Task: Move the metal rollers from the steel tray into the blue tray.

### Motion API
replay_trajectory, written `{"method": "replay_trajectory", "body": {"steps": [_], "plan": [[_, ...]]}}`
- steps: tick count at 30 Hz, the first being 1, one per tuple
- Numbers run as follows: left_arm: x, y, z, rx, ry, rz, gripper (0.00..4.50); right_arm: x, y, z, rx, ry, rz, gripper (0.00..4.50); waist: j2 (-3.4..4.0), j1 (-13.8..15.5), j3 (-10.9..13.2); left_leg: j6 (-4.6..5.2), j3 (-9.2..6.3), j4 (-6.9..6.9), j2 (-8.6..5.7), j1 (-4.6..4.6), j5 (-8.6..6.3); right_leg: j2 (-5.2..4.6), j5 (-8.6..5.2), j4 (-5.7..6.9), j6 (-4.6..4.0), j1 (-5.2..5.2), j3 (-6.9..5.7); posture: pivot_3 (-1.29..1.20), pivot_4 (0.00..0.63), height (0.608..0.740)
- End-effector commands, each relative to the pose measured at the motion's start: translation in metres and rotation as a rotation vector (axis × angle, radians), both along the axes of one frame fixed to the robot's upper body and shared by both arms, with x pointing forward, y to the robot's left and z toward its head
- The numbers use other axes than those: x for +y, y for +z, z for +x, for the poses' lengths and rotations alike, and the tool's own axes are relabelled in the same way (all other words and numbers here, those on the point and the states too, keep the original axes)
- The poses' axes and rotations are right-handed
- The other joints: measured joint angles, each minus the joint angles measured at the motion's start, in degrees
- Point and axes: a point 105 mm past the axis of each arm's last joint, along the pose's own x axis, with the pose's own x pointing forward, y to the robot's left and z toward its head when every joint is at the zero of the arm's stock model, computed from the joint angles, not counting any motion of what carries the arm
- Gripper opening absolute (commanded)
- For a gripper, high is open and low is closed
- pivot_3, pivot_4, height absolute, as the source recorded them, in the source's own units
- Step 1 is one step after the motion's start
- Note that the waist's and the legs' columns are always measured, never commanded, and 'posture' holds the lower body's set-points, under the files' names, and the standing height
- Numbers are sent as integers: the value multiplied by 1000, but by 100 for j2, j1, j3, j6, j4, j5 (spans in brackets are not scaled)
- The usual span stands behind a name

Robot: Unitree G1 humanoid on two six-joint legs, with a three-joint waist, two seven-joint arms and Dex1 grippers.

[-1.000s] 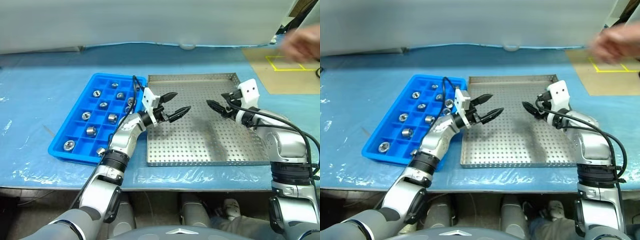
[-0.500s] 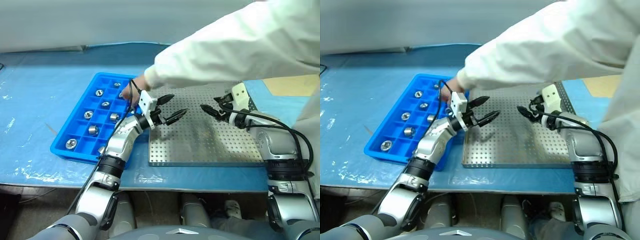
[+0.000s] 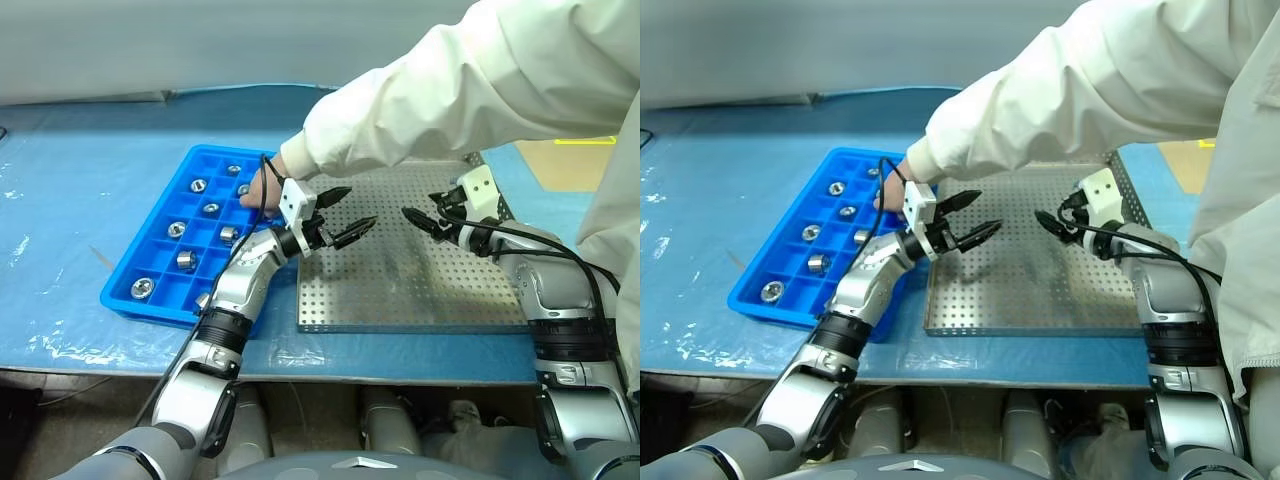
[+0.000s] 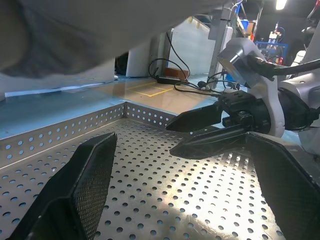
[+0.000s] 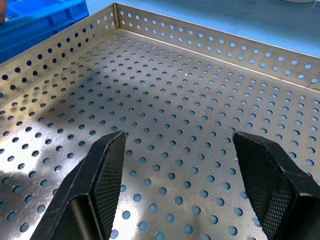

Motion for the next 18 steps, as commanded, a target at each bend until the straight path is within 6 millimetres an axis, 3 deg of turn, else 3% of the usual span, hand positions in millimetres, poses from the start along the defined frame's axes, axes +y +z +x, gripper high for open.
{"method": "replay_trajectory", "body": {"steps": [1,18], "plan": [[-3,10,-1,-45,-14,0,4347,-4,16,0,-63,-8,-7,3584,0,-2,0,0,0,0,0,-1,0,0,0,0,0,-1,0,-220,150,740],[-3,8,-2,-52,-9,14,4347,-1,14,3,-69,-6,-9,3584,-1,-1,1,0,2,-5,0,-3,0,0,-2,-7,3,-3,0,-208,150,740]]}}
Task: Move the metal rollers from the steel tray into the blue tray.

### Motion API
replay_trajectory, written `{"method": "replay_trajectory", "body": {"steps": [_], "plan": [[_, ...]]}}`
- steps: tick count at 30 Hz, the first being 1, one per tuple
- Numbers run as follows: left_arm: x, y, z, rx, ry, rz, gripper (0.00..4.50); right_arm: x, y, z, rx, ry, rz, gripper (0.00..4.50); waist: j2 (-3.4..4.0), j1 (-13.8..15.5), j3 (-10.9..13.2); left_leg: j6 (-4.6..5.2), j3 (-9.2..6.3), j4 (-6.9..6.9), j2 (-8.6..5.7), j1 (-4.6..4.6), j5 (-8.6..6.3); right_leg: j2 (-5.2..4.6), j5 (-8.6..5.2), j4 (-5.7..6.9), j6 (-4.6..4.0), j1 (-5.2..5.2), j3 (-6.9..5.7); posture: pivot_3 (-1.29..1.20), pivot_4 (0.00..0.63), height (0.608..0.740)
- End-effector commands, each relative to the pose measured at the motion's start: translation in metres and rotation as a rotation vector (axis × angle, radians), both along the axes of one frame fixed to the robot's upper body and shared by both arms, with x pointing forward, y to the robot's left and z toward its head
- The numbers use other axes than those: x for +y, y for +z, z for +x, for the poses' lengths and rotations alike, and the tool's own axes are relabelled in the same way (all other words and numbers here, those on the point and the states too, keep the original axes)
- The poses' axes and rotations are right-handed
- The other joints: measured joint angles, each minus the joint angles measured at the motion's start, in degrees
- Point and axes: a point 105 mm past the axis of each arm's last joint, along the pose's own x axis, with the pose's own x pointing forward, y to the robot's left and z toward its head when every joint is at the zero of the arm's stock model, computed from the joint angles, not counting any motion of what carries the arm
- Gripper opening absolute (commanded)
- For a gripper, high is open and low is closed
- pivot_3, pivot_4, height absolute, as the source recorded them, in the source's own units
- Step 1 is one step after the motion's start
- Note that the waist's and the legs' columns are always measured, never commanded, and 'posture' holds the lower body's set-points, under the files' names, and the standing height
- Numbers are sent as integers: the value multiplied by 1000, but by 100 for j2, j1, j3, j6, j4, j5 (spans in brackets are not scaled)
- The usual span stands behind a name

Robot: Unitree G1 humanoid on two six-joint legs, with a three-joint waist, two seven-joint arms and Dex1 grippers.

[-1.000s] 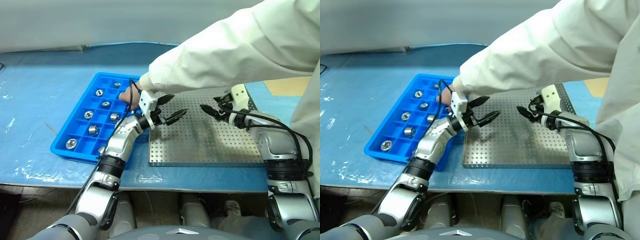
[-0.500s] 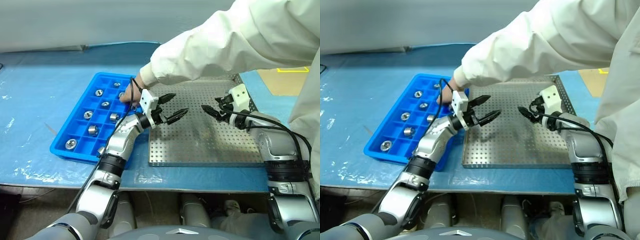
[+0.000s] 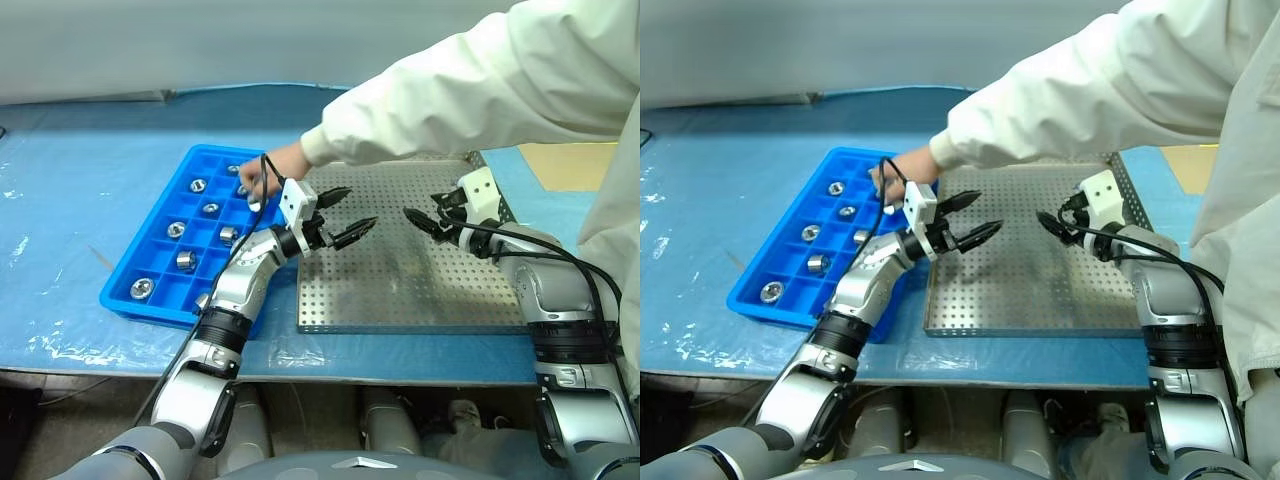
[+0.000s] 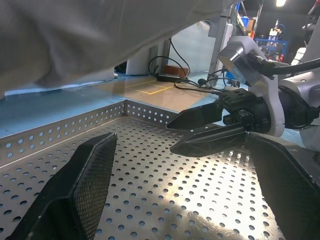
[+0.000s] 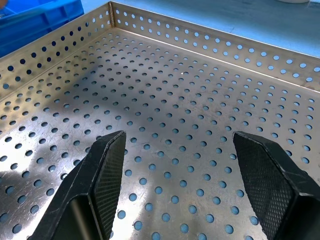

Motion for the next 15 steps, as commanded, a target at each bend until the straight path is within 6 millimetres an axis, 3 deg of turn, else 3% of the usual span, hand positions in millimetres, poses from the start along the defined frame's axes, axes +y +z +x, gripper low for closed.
{"method": "replay_trajectory", "body": {"steps": [1,15], "plan": [[-3,10,-2,-49,-10,-2,4347,0,13,2,-53,3,-4,3584,0,0,0,0,0,-1,0,0,0,0,0,0,0,0,0,-208,150,740],[-6,10,-2,-56,-15,2,4347,-1,12,2,-56,1,-20,3584,-1,-1,1,0,1,-3,0,-2,0,0,-1,-3,1,-2,0,-214,150,740]]}}
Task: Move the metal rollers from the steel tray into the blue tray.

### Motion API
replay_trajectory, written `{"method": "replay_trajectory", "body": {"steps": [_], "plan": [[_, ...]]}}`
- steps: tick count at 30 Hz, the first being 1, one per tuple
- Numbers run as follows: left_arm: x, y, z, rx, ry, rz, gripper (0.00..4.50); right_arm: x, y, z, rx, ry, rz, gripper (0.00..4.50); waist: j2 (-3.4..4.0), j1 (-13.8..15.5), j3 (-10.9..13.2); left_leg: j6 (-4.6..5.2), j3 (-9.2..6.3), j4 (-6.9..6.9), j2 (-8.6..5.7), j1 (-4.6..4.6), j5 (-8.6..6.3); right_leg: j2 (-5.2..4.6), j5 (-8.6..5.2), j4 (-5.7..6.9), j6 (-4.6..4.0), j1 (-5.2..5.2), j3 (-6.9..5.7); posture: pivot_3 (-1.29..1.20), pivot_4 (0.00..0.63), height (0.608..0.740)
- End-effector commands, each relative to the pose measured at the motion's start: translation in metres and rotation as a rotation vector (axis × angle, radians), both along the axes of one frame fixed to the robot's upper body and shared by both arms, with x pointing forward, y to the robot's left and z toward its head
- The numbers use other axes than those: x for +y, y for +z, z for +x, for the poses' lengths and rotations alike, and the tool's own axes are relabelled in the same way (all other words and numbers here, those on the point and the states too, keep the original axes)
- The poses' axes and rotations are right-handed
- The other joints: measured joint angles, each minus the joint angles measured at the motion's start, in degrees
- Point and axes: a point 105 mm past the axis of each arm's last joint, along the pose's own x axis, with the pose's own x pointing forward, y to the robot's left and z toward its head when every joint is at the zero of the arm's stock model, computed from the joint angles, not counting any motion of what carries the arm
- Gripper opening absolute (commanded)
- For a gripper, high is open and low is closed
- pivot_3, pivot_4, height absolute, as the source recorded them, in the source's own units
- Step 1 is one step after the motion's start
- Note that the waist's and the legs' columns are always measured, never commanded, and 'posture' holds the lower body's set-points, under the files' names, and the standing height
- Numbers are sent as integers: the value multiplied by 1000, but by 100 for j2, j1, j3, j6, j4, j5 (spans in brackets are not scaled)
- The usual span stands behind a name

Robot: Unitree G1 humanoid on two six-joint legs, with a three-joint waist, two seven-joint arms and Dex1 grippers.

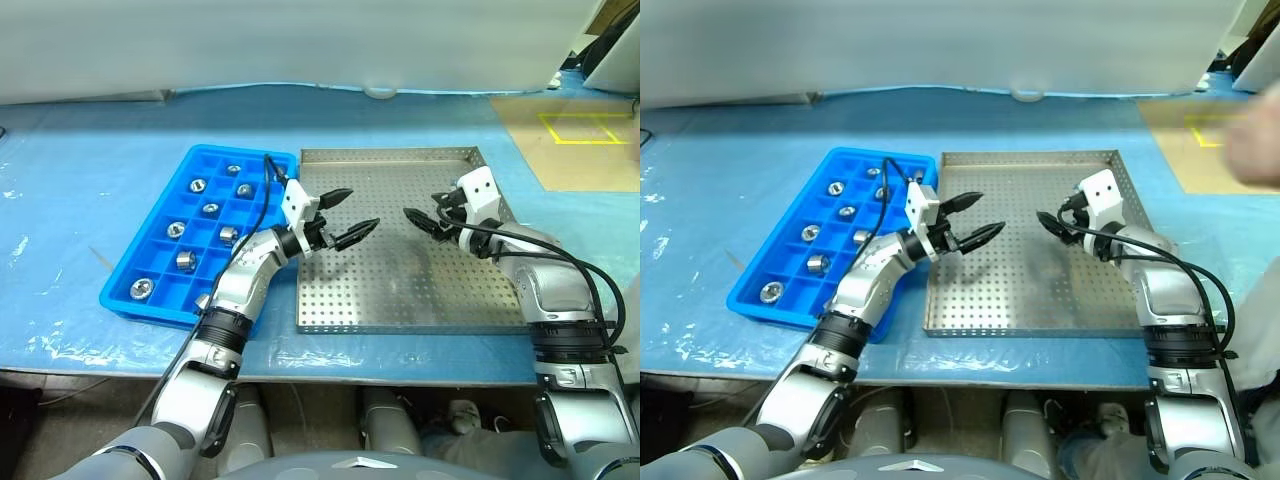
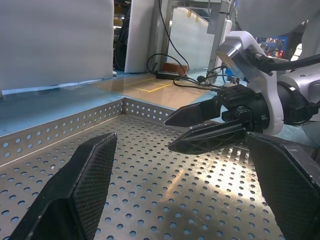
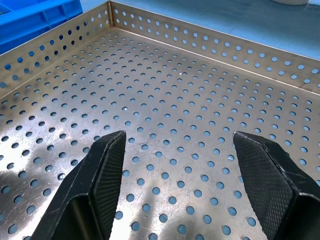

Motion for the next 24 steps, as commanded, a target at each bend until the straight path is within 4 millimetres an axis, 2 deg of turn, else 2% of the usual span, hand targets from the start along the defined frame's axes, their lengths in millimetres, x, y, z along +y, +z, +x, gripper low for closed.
{"method": "replay_trajectory", "body": {"steps": [1,4,10,15,19,22,24], "plan": [[-3,11,-1,-53,-10,-4,4347,-1,12,1,-47,3,-9,3584,0,0,0,0,0,0,0,0,0,0,0,0,0,0,0,-214,150,740],[-3,10,-1,-55,-11,-3,4347,-2,12,1,-47,2,-13,3584,0,0,0,0,0,-3,0,0,0,0,0,-2,0,0,0,-213,150,740],[-3,9,-3,-57,-12,2,4347,-16,10,-1,-34,-25,-28,3584,-1,7,1,0,1,-9,-1,-1,0,0,0,-8,0,-1,0,-204,150,740],[-3,7,-4,-56,-15,8,4347,-21,8,-9,-17,-2,-24,3584,-1,6,0,0,3,-20,-1,-1,0,0,0,-18,0,0,-1,-202,150,740],[-5,5,-6,-55,-25,13,4347,-18,19,-17,-28,25,163,3584,-1,3,0,0,6,-30,-1,0,0,0,0,-26,0,-1,-1,-204,150,740],[-7,4,-7,-55,-33,15,4347,-31,38,-12,-30,-67,518,3584,0,-9,0,1,8,-32,-2,3,0,1,1,-26,-1,0,0,-214,150,740],[-9,4,-8,-55,-37,14,4347,-36,44,-13,-13,-92,671,3584,0,4,0,1,8,-31,-3,3,1,-1,1,-25,-2,-1,0,-213,150,740]]}}
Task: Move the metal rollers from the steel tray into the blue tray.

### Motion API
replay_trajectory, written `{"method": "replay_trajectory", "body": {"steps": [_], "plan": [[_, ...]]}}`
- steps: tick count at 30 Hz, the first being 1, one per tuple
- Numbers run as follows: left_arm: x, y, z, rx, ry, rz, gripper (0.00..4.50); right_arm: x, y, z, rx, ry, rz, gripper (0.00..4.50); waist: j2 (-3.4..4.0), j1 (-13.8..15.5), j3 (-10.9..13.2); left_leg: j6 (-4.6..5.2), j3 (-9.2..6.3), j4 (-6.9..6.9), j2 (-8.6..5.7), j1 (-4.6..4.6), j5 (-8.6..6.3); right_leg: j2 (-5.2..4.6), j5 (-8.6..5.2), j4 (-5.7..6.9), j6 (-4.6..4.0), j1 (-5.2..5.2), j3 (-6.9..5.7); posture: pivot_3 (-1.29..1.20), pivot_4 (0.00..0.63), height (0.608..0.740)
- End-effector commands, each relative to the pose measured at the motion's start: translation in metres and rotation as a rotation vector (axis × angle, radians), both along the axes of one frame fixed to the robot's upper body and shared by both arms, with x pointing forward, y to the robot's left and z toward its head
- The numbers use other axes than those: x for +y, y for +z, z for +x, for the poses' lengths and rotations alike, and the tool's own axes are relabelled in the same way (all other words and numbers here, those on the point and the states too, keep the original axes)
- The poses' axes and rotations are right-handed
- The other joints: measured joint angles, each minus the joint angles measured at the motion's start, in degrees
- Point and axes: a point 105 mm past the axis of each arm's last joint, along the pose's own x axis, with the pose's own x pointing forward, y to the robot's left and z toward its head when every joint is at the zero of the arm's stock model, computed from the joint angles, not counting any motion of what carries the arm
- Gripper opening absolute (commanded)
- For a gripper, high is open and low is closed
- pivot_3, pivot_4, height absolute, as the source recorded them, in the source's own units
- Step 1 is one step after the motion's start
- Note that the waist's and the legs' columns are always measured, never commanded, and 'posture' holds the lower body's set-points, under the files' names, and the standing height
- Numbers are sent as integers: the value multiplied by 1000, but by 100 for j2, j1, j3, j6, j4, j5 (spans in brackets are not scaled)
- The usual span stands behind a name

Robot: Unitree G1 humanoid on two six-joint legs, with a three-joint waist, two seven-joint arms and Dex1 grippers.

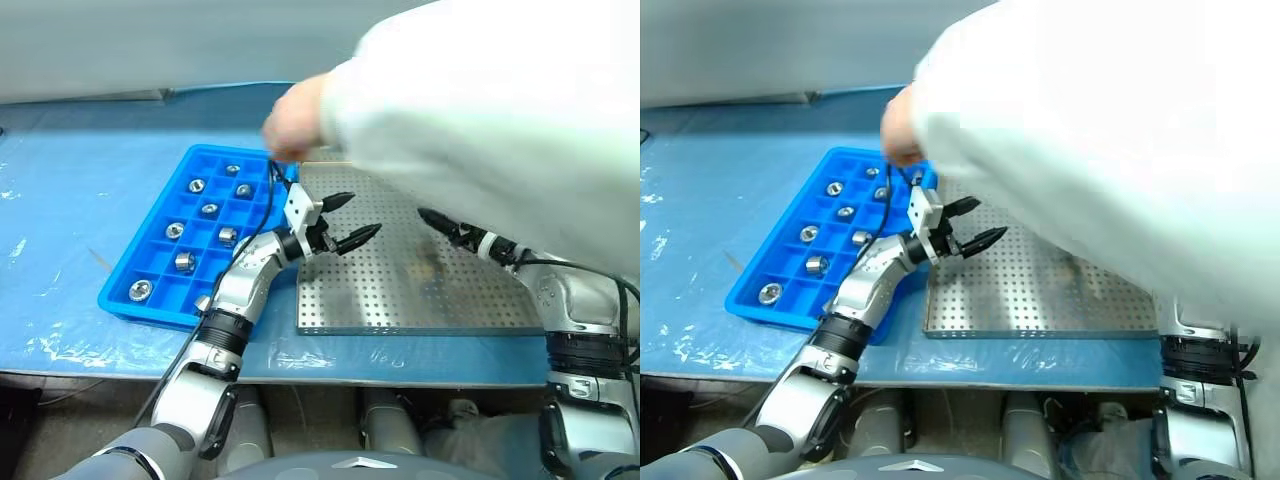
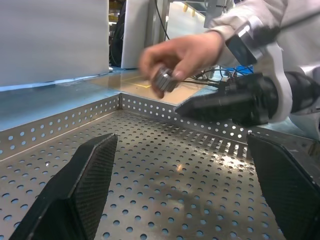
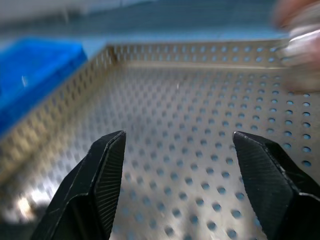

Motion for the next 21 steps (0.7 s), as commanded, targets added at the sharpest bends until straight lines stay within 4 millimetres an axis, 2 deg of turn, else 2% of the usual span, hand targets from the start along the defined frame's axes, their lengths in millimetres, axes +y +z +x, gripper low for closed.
{"method": "replay_trajectory", "body": {"steps": [1,4,8,12,21], "plan": [[-5,8,-4,-50,-22,-7,4347,-12,26,-4,-21,-38,260,3584,0,14,0,0,0,0,0,0,0,0,0,0,0,1,0,-213,150,740],[-7,8,-5,-50,-23,-9,4347,-11,18,-8,35,-42,300,3584,0,53,0,-1,0,-4,1,0,1,0,0,-2,-1,3,-1,-212,150,740],[-8,7,-6,-49,-27,-10,4347,-7,-2,-8,91,-43,101,3584,1,101,-1,-5,1,-21,0,1,3,0,0,-16,-1,3,-3,-215,150,740],[-8,7,-5,-50,-29,-8,4347,10,-18,-11,94,32,-141,3584,2,112,-1,-11,4,-42,-1,6,6,1,0,-31,0,3,-3,-213,150,740],[-7,6,-5,-56,-25,3,4347,29,-35,-18,99,146,-282,3584,2,147,-1,-7,4,-48,-2,4,4,1,1,-49,1,10,-6,-196,150,740]]}}
